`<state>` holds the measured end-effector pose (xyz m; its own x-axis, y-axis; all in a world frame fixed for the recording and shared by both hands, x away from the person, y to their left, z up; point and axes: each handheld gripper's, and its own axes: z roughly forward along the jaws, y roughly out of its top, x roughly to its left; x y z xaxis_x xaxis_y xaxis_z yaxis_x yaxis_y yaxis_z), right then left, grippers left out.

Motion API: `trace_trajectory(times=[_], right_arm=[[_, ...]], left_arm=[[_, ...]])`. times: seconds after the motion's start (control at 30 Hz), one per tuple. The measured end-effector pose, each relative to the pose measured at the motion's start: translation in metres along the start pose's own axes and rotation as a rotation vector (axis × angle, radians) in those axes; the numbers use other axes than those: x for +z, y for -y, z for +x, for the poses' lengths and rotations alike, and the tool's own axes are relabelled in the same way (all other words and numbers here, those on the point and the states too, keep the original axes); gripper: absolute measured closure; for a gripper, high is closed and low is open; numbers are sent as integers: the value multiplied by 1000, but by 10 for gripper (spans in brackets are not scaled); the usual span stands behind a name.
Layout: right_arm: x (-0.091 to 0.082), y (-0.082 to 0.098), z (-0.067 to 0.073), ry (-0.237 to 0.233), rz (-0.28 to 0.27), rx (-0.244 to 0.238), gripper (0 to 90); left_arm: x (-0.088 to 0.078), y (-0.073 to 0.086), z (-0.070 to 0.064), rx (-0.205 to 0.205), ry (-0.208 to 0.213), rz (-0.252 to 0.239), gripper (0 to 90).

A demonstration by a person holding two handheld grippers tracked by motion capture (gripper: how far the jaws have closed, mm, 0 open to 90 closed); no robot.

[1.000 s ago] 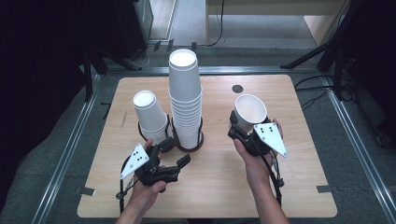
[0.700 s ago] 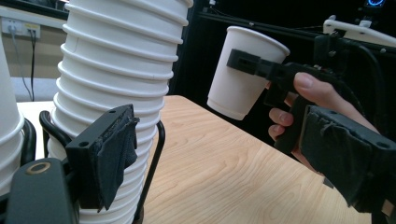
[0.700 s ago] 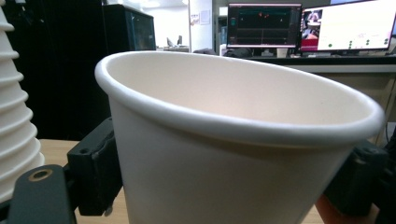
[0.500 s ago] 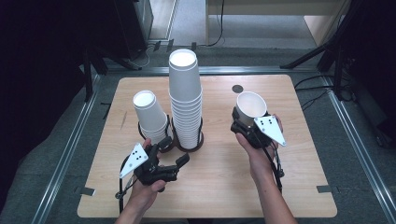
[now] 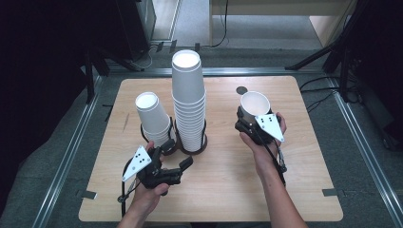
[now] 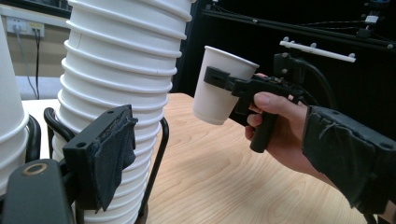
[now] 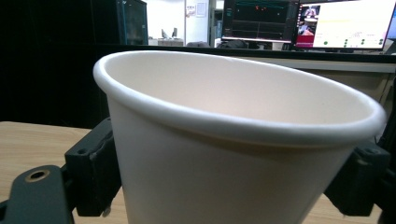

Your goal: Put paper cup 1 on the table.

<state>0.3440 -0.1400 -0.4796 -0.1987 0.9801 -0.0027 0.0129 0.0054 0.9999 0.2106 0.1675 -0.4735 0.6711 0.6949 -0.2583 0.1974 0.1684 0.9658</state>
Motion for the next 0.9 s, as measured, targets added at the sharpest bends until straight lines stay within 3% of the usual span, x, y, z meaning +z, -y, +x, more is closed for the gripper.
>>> trace_trajectory(times=[0.33,0.4,0.5,0.9], right_arm=[[20,20,-4,18,42,4,133],[23,24,-4,24,42,-24,133],[28,29,-5,21,47,-27,133],[37,41,-9,45,94,4,128]], left_arm=[[0,0,0,3,-5,1,101],[-1,0,1,3,-5,2,101],[-1,0,2,-1,-9,0,101],[-1,0,2,-8,-3,1,101]])
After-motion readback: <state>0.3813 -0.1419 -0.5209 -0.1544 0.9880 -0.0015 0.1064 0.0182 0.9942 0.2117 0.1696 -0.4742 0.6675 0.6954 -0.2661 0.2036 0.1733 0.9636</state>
